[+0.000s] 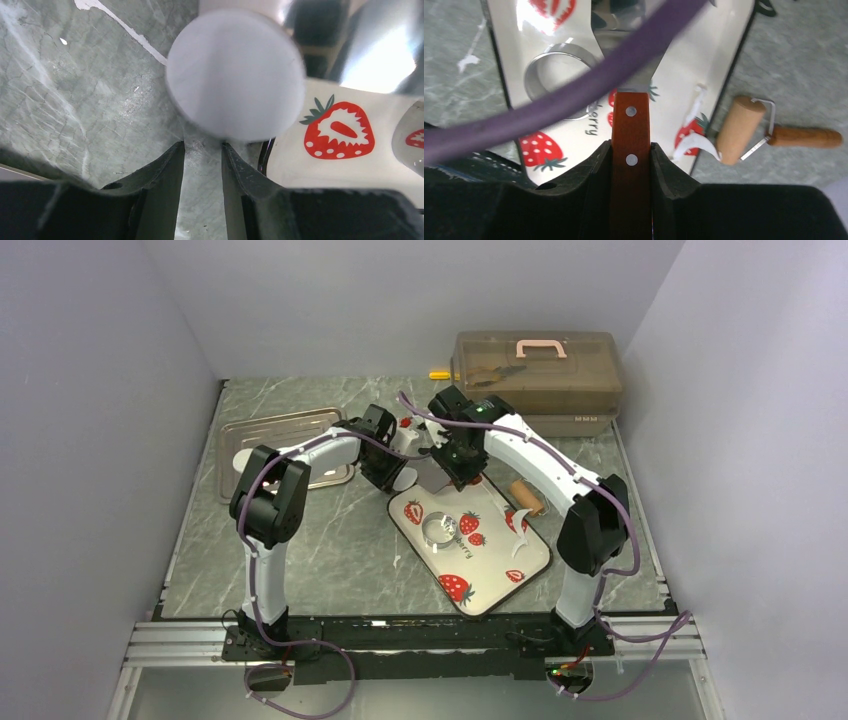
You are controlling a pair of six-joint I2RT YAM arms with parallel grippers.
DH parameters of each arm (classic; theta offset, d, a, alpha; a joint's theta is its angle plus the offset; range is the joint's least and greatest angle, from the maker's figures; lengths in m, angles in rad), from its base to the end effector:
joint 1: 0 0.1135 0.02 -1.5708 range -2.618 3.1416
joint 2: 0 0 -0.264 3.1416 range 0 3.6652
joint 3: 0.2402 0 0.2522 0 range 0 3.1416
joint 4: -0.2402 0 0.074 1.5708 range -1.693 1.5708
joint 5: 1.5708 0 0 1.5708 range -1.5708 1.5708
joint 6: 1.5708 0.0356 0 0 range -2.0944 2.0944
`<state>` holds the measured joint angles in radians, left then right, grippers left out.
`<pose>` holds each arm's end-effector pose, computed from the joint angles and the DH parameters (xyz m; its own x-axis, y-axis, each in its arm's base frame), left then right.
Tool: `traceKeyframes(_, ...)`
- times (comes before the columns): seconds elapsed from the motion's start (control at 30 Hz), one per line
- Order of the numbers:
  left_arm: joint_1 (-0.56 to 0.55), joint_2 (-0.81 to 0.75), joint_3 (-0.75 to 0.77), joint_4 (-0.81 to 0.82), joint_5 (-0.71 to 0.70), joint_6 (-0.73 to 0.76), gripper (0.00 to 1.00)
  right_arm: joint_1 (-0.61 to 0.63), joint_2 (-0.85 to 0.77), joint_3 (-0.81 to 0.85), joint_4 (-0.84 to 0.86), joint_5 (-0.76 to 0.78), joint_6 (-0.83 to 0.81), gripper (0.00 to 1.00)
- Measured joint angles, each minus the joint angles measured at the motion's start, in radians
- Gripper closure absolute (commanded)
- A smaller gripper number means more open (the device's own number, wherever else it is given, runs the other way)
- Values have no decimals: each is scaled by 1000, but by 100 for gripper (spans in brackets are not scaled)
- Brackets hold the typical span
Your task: Roll out the dumpling wrappers from the dough
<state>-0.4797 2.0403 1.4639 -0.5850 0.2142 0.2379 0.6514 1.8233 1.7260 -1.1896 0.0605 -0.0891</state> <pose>0.3698 -0.2009 0.1659 -0.6669 0.6065 -0.4328 0.7030 0.7047 -0.0957 0.2926 0.2204 0.2999 -0.7077 -0.6513 -0.2738 -0.6573 0.7491 -0.0827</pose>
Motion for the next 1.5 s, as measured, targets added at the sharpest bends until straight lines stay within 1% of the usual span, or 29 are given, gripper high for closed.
traceKeyframes(0.2,0,0,0,0,0,2,60,-24,-11,-101,122,-123,27,100)
traceKeyframes(0.33,0,-3,-5,4,4,8,60,-35,-42,-156,191,-153,40,100)
traceKeyframes(0.43,2,-3,-5,3,8,10,60,-37,-49,-171,219,-144,39,100)
traceKeyframes(0.57,14,-9,-5,-4,27,11,59,-26,-30,-171,243,-91,4,100)
traceKeyframes(0.7,37,-34,-9,-40,55,23,58,-14,-25,-183,279,-41,-70,100)
traceKeyframes(0.9,96,-77,2,-110,93,17,62,-1,-24,-211,358,-37,-202,100)
traceKeyframes(1.13,156,-7,94,-129,40,-55,65,14,5,-209,372,-26,-284,100)
traceKeyframes(1.33,155,61,109,-128,31,-89,67,36,27,-209,391,-19,-334,100)
traceKeyframes(1.5,155,78,143,-131,35,-102,66,63,36,-203,406,-19,-345,100)
